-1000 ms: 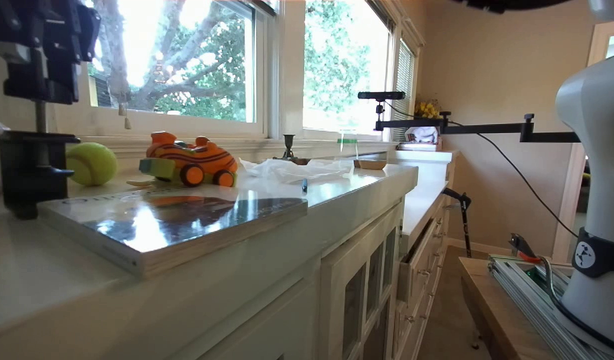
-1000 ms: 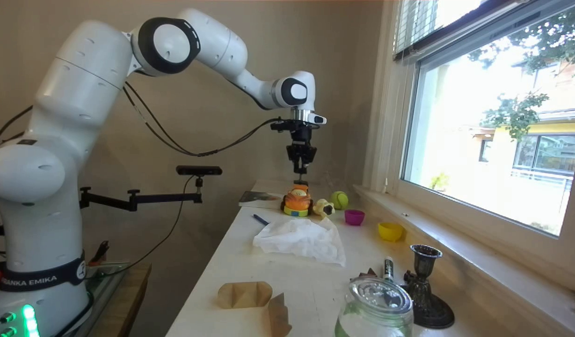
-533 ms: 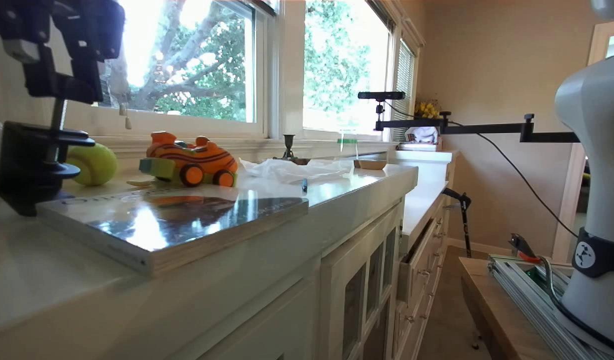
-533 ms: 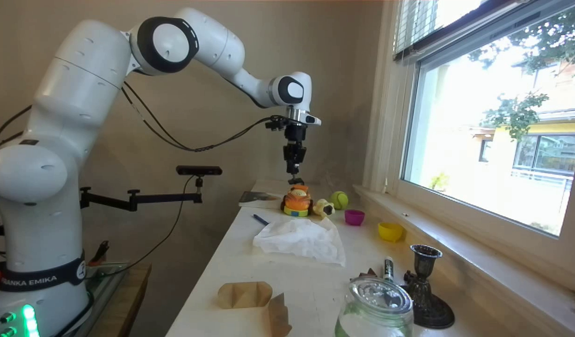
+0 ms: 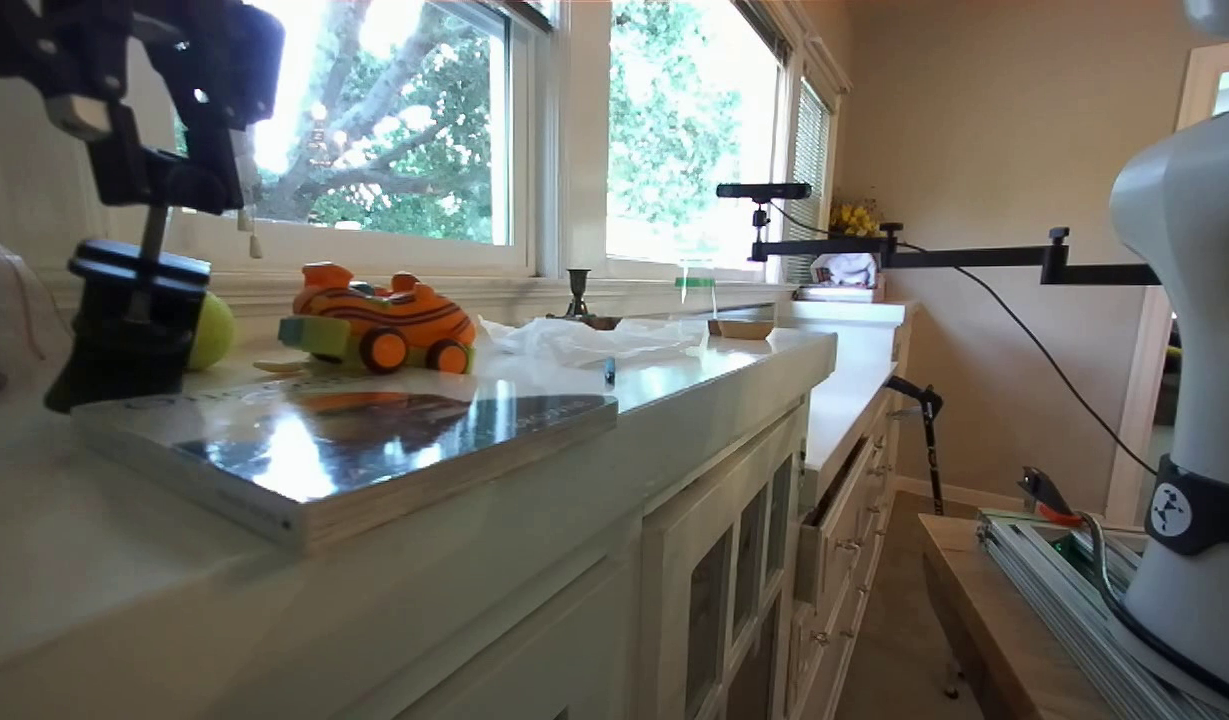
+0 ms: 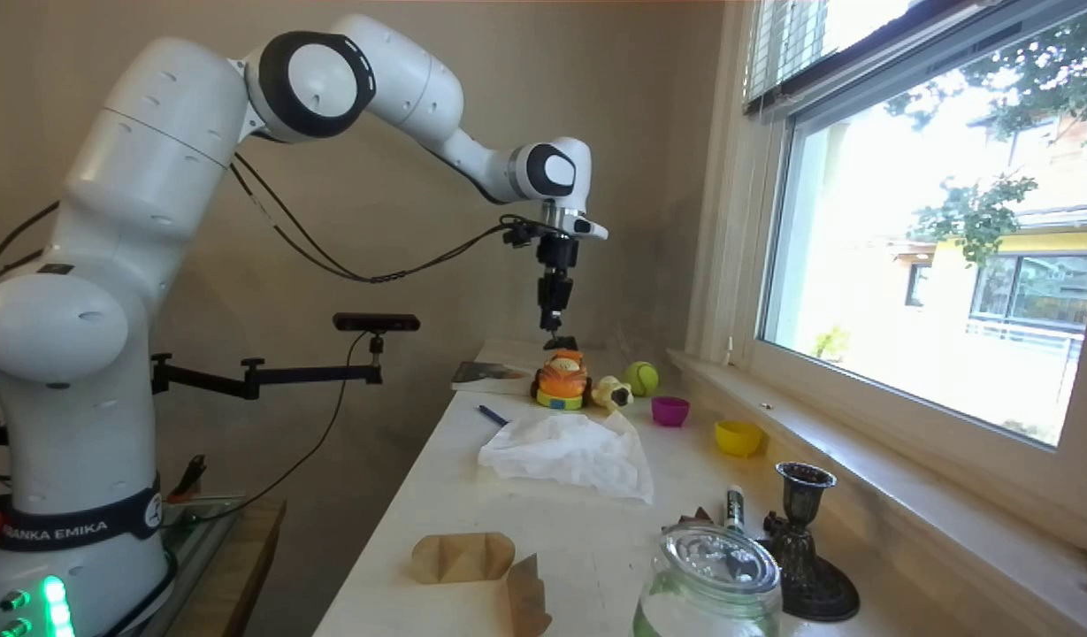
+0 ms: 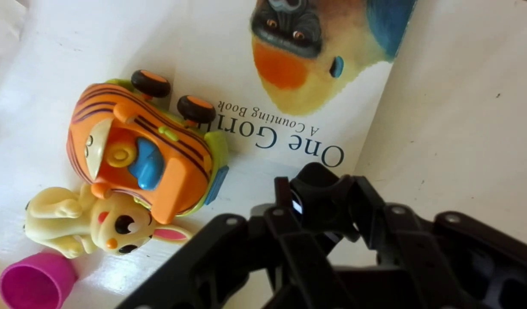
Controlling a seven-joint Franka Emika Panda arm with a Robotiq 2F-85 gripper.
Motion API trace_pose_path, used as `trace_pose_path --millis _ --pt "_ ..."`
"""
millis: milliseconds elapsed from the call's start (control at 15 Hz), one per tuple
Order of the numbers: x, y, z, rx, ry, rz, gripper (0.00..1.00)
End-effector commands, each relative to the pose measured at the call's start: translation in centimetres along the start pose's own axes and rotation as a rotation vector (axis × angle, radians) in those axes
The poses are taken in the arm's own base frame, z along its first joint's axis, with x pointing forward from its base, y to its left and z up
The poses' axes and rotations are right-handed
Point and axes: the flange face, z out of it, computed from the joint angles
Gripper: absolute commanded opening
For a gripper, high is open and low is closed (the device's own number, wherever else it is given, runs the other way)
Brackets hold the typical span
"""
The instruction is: Turn the screw of the black object in the left to the right
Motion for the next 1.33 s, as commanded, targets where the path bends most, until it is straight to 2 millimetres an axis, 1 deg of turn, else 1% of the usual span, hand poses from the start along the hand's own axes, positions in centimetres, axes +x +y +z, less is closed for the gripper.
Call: trace_pose_path --millis 0,333,667,733,800,867,933,1267 --pt "0.7 1.3 -0.1 0.016 -0.025 0.092 0.14" --pt "1.5 2.8 0.4 0.029 -0.047 0.169 0.14" --pt "2.0 3.8 0.7 0.044 -0.06 0.218 0.14" --pt "2.1 4.1 0.7 0.044 -0.06 0.226 0.25" --pt "2.3 4.4 0.6 0.044 -0.059 0.234 0.39" --pt "2.4 4.7 0.6 0.044 -0.057 0.241 0.49" --pt "2.6 5.0 0.6 0.043 -0.055 0.25 0.66" --pt "3.5 6.8 1.7 0.026 -0.065 0.281 0.99"
